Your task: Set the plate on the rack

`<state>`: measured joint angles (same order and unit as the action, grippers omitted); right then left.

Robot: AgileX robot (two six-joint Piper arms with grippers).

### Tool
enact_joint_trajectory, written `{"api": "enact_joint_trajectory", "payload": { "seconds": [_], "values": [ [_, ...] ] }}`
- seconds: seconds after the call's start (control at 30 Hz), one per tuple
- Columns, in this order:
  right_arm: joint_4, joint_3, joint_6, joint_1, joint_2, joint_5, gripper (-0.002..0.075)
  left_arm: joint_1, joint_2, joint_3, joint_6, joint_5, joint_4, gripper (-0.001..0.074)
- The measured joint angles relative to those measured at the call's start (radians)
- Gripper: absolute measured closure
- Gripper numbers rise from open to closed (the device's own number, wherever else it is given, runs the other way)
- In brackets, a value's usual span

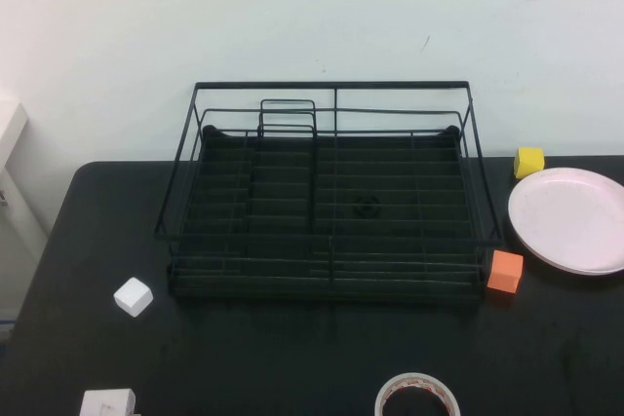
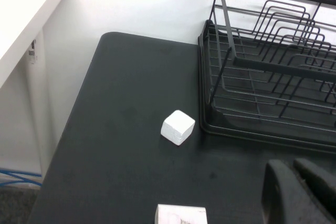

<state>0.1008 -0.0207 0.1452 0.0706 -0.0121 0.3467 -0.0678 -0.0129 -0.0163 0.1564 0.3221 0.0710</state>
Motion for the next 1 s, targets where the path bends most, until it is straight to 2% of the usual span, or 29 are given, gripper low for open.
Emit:
{"api": "enact_joint_trajectory", "payload": {
  "seconds": [0.63,0.87,1.0],
  "values": [
    [0.002,0.0,0.0,0.0,0.0,0.0,0.0728,0.0,0.0,0.0,0.0,0.0,0.0,0.0737],
    [0.125,0.0,0.007,0.0,0.0,-0.011,0.0728,0.0,0.0,0.0,0.0,0.0,-0.008,0.0737],
    [0.221,-0.006,0.007,0.0,0.0,-0.079,0.0728,0.0,0.0,-0.002,0.0,-0.033,-0.024,0.0737]
  ]
}}
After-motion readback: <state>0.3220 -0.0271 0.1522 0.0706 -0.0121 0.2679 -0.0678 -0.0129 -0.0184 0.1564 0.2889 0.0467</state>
